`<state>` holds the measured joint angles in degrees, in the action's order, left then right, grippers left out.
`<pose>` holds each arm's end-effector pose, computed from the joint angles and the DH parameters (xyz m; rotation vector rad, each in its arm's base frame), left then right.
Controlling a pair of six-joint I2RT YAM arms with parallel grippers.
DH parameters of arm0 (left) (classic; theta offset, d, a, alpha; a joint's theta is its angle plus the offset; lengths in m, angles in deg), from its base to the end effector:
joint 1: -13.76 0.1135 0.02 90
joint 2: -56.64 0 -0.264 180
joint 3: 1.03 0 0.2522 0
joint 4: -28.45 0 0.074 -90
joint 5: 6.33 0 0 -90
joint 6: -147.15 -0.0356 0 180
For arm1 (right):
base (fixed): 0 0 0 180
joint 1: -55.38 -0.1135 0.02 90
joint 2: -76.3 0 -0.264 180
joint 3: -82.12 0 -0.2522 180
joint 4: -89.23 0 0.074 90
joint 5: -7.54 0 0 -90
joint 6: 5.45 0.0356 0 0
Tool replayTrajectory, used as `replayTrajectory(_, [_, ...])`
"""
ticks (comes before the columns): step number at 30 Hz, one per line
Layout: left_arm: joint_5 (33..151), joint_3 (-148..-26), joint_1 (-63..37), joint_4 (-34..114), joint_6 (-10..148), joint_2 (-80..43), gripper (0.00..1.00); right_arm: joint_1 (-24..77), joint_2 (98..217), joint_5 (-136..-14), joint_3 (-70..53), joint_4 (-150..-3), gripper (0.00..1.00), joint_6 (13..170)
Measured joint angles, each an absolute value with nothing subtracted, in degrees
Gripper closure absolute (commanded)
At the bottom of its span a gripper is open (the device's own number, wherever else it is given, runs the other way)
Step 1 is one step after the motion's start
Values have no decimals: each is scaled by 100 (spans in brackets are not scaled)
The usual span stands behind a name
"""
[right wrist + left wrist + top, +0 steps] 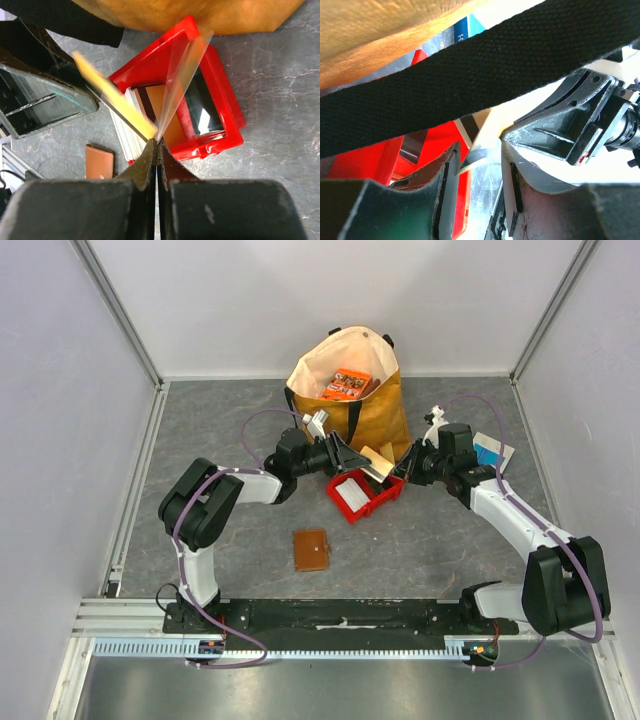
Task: Put the credit cards into the card holder
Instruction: Place the credit card in the storage box.
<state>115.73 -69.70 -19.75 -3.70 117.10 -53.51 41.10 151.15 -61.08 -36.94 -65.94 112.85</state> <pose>0.3253 -0.2381 0.1774 0.0174 2.0290 -1.6069 0.2676 0.0815 0.2406 0.0743 2.3195 0.8091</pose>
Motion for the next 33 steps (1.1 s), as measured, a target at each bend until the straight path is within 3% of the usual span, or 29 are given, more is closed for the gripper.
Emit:
replayTrajectory(7, [11577, -7038, -1980, -155, 11598, -5351, 53, 4114, 15117, -6470, -3670, -6620, 100, 11162])
replayTrajectory(12, [11577, -7040, -1982, -42, 11528, -5351, 57, 4114, 15117, -6547, -3670, -6613, 100, 11070])
replayTrajectory(20, [11571, -7058, -2036, 96, 11421, -5351, 98, 4114, 15095, -6639, -3670, -6495, 100, 10979])
replayTrajectory(33, [10843, -7749, -2469, 1593, 10497, -5335, 98, 4134, 14784, -6864, -3574, -6133, 100, 10743])
